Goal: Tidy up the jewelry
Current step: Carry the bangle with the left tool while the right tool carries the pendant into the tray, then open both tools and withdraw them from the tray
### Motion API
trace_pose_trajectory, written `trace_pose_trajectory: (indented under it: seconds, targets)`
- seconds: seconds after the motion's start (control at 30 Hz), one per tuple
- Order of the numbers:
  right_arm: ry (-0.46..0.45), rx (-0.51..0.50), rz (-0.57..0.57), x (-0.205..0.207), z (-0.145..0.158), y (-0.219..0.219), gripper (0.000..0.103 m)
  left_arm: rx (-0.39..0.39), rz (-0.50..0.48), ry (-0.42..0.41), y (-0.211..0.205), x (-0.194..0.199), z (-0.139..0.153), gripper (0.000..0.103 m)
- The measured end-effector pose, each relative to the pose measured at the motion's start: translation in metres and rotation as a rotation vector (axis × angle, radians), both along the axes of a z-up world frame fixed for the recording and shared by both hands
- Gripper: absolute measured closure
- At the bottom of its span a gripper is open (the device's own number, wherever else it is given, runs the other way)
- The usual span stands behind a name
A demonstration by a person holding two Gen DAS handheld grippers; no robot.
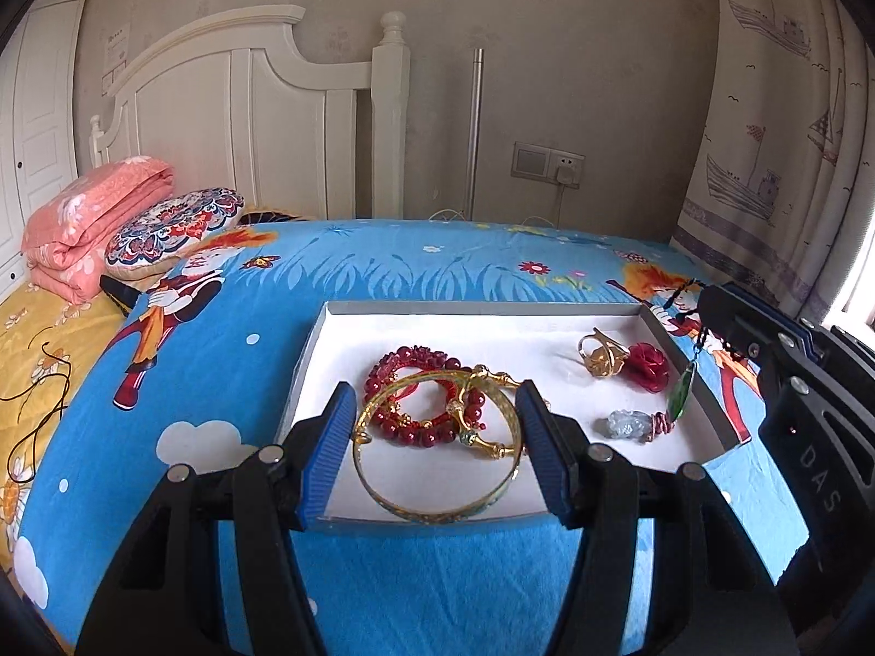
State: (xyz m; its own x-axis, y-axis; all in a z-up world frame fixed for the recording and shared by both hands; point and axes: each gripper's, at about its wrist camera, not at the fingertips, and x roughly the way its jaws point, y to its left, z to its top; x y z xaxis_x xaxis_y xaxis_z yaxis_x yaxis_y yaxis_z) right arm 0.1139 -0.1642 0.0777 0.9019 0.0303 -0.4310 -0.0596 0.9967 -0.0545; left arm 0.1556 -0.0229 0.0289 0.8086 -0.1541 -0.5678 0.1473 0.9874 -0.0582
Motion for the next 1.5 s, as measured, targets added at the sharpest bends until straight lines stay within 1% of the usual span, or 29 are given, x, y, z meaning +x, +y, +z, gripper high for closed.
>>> trace_pose_trajectory:
  seconds: [0.1, 0.23, 0.33, 0.47, 0.53, 0.57, 0.6, 0.63, 0.7, 0.83, 0.93, 1.0, 1.1, 1.2, 1.33, 1.4, 1.5]
  targets:
    - [0.031, 0.020, 0.002, 0.024, 0.002, -0.002, 0.091, 0.007, 0.026, 0.039, -0.002, 0.025, -0.003, 0.044]
    - [0.079, 0.038, 0.001, 0.055, -0.001, -0.004, 0.091, 0.028, 0.064, 0.063, -0.002, 0.051, -0.004, 0.044]
    - [0.122, 0.055, -0.002, 0.070, -0.010, -0.007, 0.091, 0.038, 0.086, 0.084, -0.001, 0.067, -0.007, 0.044]
    - [0.175, 0.063, 0.006, 0.078, -0.021, -0.006, 0.091, 0.042, 0.100, 0.118, 0.000, 0.080, -0.013, 0.044]
    - [0.190, 0.053, 0.003, 0.079, -0.026, -0.005, 0.087, 0.038, 0.107, 0.123, 0.002, 0.082, -0.014, 0.041]
    - [0.193, 0.049, 0.003, 0.079, -0.028, -0.005, 0.083, 0.034, 0.107, 0.119, 0.002, 0.082, -0.014, 0.035]
    - [0.195, 0.049, 0.002, 0.078, -0.029, -0.006, 0.070, 0.034, 0.106, 0.111, 0.003, 0.081, -0.014, 0.031]
    - [0.196, 0.056, -0.001, 0.077, -0.031, -0.008, 0.058, 0.041, 0.110, 0.102, 0.002, 0.079, -0.013, 0.031]
    - [0.195, 0.070, -0.008, 0.075, -0.032, -0.012, 0.057, 0.055, 0.111, 0.090, 0.001, 0.075, -0.012, 0.031]
    - [0.197, 0.059, -0.012, 0.070, -0.034, -0.016, 0.057, 0.068, 0.110, 0.080, -0.001, 0.069, -0.011, 0.030]
    - [0.193, 0.059, -0.008, 0.060, -0.031, -0.019, 0.057, 0.068, 0.109, 0.072, -0.001, 0.061, -0.007, 0.025]
    - [0.185, 0.064, -0.008, 0.048, -0.028, -0.023, 0.057, 0.066, 0.112, 0.061, 0.002, 0.051, -0.002, 0.018]
    - [0.174, 0.079, -0.014, 0.024, -0.025, -0.032, 0.056, 0.040, 0.106, 0.033, 0.010, 0.028, 0.007, 0.014]
    - [0.163, 0.086, -0.017, -0.005, -0.031, -0.040, 0.053, 0.012, 0.102, 0.004, 0.019, 0.001, 0.011, 0.009]
    - [0.173, 0.101, -0.038, -0.041, -0.049, -0.050, 0.053, 0.012, 0.086, -0.037, 0.023, -0.038, 0.005, 0.009]
    - [0.182, 0.099, -0.049, -0.056, -0.059, -0.053, 0.053, 0.037, 0.077, -0.062, 0.021, -0.056, -0.002, 0.007]
    - [0.201, 0.080, -0.052, -0.071, -0.071, -0.055, 0.053, 0.070, 0.064, -0.074, 0.019, -0.079, -0.016, 0.007]
